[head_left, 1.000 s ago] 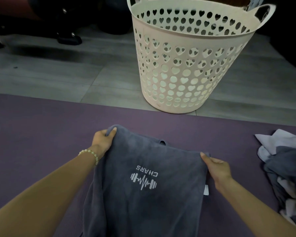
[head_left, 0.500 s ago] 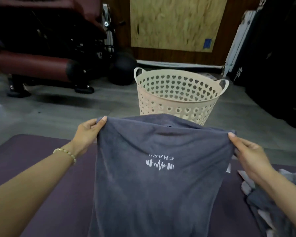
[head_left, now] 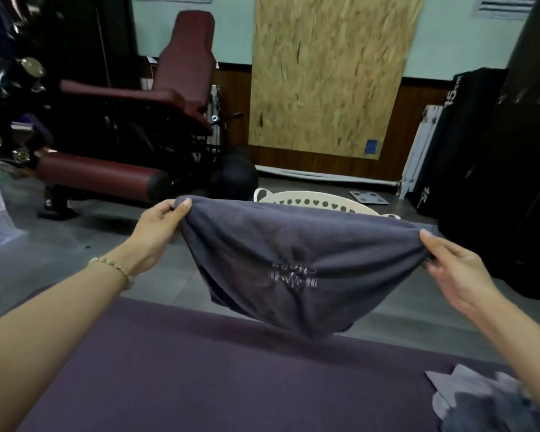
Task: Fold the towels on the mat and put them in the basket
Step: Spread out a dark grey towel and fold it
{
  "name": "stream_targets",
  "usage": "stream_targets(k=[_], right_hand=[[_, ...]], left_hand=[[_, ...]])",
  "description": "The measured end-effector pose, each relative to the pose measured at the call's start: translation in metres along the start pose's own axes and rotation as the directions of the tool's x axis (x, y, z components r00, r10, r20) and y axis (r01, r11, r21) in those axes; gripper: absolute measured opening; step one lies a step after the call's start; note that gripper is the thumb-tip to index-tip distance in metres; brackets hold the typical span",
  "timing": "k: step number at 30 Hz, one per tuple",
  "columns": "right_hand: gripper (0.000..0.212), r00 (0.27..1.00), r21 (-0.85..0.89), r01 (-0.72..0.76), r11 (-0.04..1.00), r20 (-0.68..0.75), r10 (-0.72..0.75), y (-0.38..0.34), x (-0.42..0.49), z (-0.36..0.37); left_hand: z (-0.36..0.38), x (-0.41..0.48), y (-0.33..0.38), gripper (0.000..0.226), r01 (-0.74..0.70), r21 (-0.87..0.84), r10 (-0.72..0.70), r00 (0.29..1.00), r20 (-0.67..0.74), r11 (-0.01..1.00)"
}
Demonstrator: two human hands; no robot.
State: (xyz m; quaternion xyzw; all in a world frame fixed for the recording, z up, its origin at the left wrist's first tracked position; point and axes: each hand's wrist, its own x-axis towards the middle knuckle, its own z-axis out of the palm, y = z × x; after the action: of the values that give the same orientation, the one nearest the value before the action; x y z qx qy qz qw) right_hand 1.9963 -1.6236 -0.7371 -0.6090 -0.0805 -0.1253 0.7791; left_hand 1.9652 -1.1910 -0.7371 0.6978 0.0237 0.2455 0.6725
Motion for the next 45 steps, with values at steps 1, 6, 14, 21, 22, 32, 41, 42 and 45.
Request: stream_targets(k=[1, 6, 14, 21, 22, 32, 41, 42, 45], right_hand=[[0.06, 1.0, -0.016, 0.016, 1.0, -0.025, -0.017, -0.003, -0.001, 0.002], [0.051, 0.968, -0.178, 0.169, 0.97, -0.154, -0.197, -0.015, -0.007, 0.01], [0.032, 0.987, -0.112, 0.061, 0.992, -0.139, -0.076, -0.029, -0.025, 0.006], [0.014, 0.968, -0.405, -0.239, 0.882, -0.174, 0.182, 0.132, -0.046, -0.045], [0.015, 0.961, -0.457, -0.27, 0.848, -0.184, 0.207, 0.163, -0.053, -0.053], [0.021, 0.887, -0.493, -0.446, 0.747, -0.353, 0.296, 0.302, -0.059, -0.071], [0.031, 0.755, -0.604, -0.593, 0.533, -0.185, 0.629, 0.325, -0.078, -0.113], [0.031, 0.714, -0.698, -0.571, 0.432, -0.163, 0.681, 0.328, -0.084, -0.12], [0.033, 0.557, -0.8, -0.563, 0.207, -0.182, 0.81, 0.332, -0.095, -0.129]], left_hand=[[0.001, 0.0, 0.003, 0.02, 0.004, -0.018, -0.004, 1.0, -0.013, 1.0], [0.01, -0.002, 0.016, 0.017, -0.061, -0.012, 0.059, 0.991, -0.119, 0.998], [0.013, -0.024, 0.044, 0.016, -0.092, -0.165, 0.084, 0.995, -0.053, 0.982], [0.002, -0.067, -0.117, 0.025, 0.325, 0.316, -0.358, 0.932, 0.051, 0.891], [0.004, -0.077, -0.149, 0.025, 0.359, 0.367, -0.395, 0.918, 0.028, 0.858], [0.047, -0.08, -0.296, 0.026, 0.417, 0.437, -0.42, 0.902, -0.095, 0.797], [0.024, -0.105, -0.328, 0.031, 0.48, 0.531, -0.558, 0.83, -0.016, 0.698], [0.016, -0.111, -0.333, 0.035, 0.515, 0.591, -0.642, 0.767, 0.005, 0.62], [0.001, -0.123, -0.35, 0.031, 0.518, 0.744, -0.794, 0.607, 0.029, 0.423]])
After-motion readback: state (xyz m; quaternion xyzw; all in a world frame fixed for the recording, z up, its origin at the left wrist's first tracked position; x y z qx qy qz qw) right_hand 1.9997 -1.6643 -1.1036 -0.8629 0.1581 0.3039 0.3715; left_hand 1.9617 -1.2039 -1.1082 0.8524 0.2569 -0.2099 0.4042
